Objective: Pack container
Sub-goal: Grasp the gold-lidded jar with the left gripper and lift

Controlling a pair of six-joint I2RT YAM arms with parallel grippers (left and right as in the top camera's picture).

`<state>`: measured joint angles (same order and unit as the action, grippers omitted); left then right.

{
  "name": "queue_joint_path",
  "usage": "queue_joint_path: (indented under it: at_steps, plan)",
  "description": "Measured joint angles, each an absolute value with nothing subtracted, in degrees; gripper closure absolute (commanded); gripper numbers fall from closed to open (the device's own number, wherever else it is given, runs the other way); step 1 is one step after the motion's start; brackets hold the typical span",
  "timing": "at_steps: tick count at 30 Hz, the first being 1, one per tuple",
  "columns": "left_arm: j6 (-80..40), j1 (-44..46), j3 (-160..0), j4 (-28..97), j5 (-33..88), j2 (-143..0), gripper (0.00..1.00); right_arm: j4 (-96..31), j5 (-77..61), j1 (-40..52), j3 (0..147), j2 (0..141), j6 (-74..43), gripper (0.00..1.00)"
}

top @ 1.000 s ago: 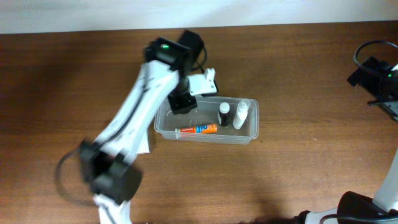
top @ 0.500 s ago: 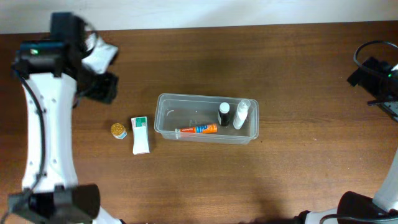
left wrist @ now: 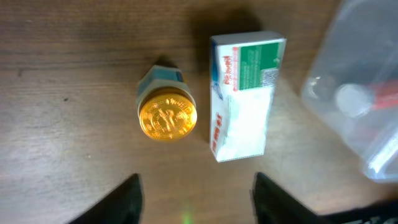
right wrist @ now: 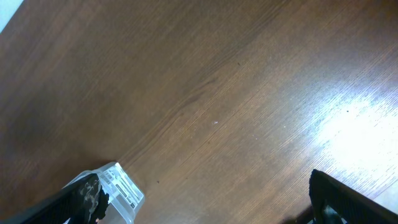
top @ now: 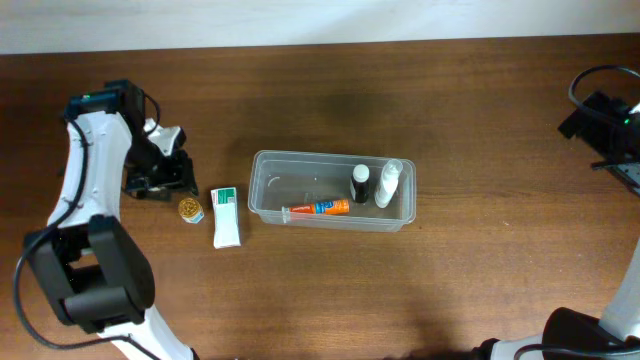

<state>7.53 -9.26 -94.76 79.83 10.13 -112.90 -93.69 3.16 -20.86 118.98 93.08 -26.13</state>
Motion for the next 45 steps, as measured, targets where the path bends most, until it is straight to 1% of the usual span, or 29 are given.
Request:
queue_joint_path:
  at_steps: [3, 4, 6, 17, 26, 29, 33, 39, 43, 45]
  plan:
    - [6.8, -9.3, -92.6, 77.3, 9.8, -113.3, 0.34, -93.7, 3.2, -20.9, 119.0, 93.1, -26.1, 0.02]
    - [6.8, -9.3, -92.1, 76.6, 9.7, -113.3, 0.39, -93.7, 3.2, -20.9, 119.0, 93.1, -26.1, 0.02]
    - [6.5, -9.3, -91.2, 74.9, 9.4, -113.3, 0.42, -93.7, 3.2, -20.9, 119.0, 93.1, -26.1, 0.02]
    - [6.3, -9.3, -86.2, 70.6, 7.0, -113.3, 0.43, -93.7, 3.2, -20.9, 119.0, 93.1, -26.1, 0.02]
    - [6.3, -9.2, -84.1, 67.7, 6.6, -113.3, 0.47, -93.7, 3.2, -20.9, 119.0, 93.1, -26.1, 0.02]
    - [6.3, -8.8, -83.9, 67.2, 6.6, -113.5, 0.46, -93.7, 3.2, -20.9, 119.0, 93.1, -26.1, 0.02]
    - [6.3, -7.4, -83.9, 66.8, 6.4, -115.1, 0.50, -93.7, 3.2, -20.9, 119.0, 93.1, -26.1, 0.02]
    - [5.1, -6.4, -83.8, 66.5, 4.8, -117.3, 0.52, -93.7, 3.2, -20.9, 119.0, 93.1, -26.1, 0.02]
    - [4.6, -6.4, -83.8, 66.5, 4.0, -117.3, 0.62, -93.7, 3.2, -20.9, 119.0, 93.1, -26.1, 0.02]
    - [4.2, -6.4, -83.8, 66.6, 3.9, -117.3, 0.64, -93.7, 3.2, -20.9, 119.0, 93.1, -26.1, 0.02]
